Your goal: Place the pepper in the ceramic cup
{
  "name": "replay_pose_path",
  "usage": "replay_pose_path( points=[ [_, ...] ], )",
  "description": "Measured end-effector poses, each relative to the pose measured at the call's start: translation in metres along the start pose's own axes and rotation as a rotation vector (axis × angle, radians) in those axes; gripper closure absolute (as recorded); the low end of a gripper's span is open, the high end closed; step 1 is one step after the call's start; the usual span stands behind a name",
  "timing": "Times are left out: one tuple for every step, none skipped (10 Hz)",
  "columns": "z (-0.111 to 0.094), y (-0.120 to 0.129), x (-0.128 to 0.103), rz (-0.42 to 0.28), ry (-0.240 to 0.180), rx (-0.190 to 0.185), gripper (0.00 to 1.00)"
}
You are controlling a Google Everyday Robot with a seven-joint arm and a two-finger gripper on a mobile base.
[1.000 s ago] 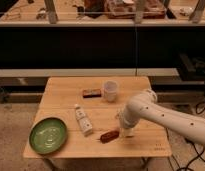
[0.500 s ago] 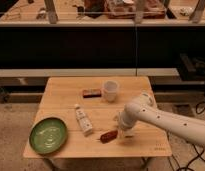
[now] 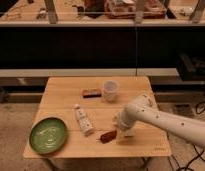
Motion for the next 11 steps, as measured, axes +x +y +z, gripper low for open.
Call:
replay_pose_path(
  points=[
    [0.002, 0.000, 0.001, -0.001, -0.001, -0.001, 0.35],
    [0.003, -0.001, 0.002, -0.002, -0.003, -0.001, 0.35],
    [0.004, -0.001, 0.002, -0.002, -0.004, -0.001, 0.35],
    [0.005, -0.002, 0.002, -0.003, -0.006, -0.003, 0.35],
    [0.006, -0.002, 0.001, -0.005, -0.008, -0.004, 0.35],
    [0.009, -0.002, 0.000, -0.007, -0.024, -0.017, 0.35],
    [0.016, 0.001, -0.001, -0.019, -0.041, -0.037, 0.35],
    [0.023, 0.004, -0.007, -0.048, -0.054, -0.056, 0.35],
    [0.028, 0.008, -0.009, -0.067, -0.055, -0.074, 0.35],
    [0.031, 0.011, -0.010, -0.076, -0.054, -0.085, 0.35],
    [0.034, 0.015, -0.013, -0.090, -0.050, -0.097, 0.35]
  ],
)
